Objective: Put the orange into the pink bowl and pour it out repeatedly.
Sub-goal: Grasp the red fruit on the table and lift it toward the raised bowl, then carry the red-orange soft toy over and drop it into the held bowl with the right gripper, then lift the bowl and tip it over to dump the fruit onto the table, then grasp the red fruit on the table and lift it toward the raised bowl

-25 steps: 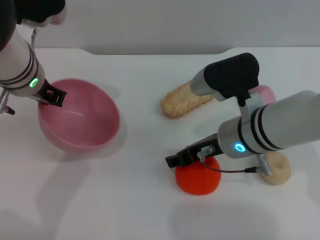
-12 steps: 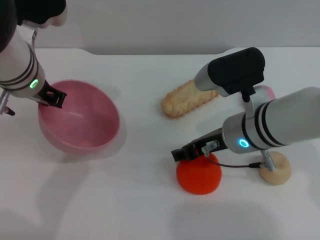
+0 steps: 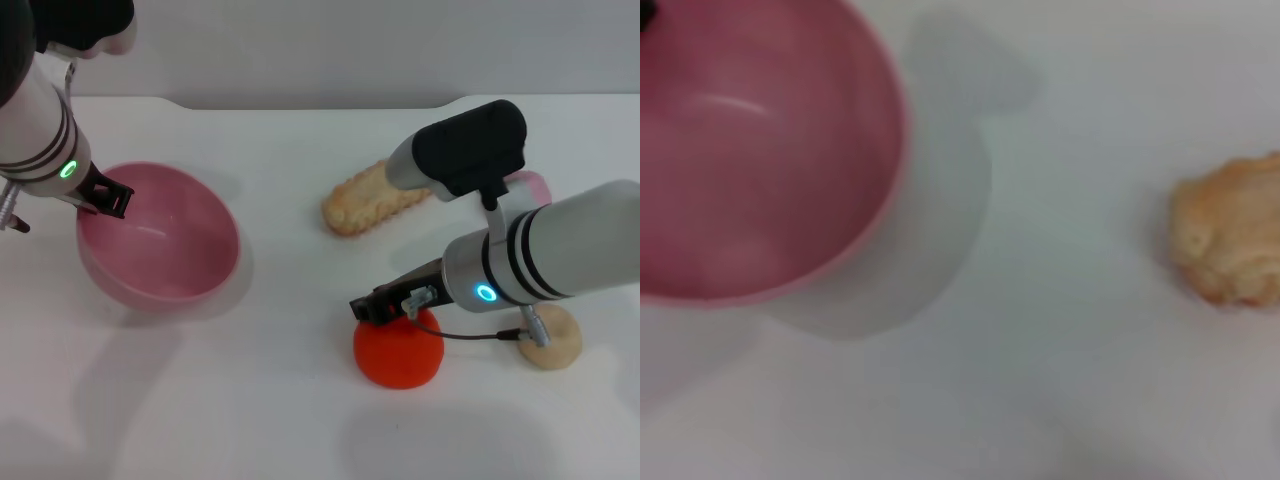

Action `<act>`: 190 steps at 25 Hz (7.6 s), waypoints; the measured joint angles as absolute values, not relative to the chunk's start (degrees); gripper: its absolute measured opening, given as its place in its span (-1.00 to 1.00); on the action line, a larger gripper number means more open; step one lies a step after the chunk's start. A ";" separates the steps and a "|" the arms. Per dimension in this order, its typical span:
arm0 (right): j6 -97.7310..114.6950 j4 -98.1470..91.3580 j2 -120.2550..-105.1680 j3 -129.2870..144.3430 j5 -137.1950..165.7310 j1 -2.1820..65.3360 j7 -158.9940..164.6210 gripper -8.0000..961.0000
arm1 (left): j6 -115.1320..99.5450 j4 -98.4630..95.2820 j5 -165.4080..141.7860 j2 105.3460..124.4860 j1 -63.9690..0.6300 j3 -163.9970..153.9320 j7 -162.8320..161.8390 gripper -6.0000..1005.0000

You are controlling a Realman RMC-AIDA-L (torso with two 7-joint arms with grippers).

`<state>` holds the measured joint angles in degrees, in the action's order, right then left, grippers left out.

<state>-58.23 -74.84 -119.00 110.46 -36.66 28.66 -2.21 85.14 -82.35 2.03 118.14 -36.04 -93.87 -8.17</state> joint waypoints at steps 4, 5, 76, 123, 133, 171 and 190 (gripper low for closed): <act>-58.17 -78.56 -118.99 111.46 -35.82 26.65 -5.23 -0.31 | 85.30 -82.36 2.02 118.09 -35.87 -93.87 -8.17 -0.90; -58.13 -79.02 -118.99 111.46 -35.54 26.49 -5.37 -0.34 | 85.32 -82.36 2.02 118.07 -35.83 -93.87 -8.17 -0.90; -63.79 -91.50 -118.82 107.94 -28.84 24.60 -3.93 -0.89 | 85.05 -79.30 2.40 118.30 -38.14 -95.38 -7.21 -0.90; -66.06 -98.25 -119.01 76.43 -25.02 17.38 -4.79 0.14 | 72.56 -81.66 8.93 118.69 -43.08 -105.80 -2.12 -0.90; -67.57 -96.20 -119.19 73.14 -25.18 13.36 -7.48 0.18 | 64.96 -85.18 -2.82 118.76 -42.43 -116.77 -1.00 -0.90; -67.38 -93.23 -118.85 75.17 -25.21 14.85 -7.65 0.11 | 44.69 -83.02 -60.56 118.91 -28.75 -147.74 -13.46 -0.90; -67.17 -92.36 -118.83 76.08 -25.19 15.73 -7.65 0.07 | 57.16 -95.47 -29.57 118.77 -32.90 -131.02 -18.39 -0.90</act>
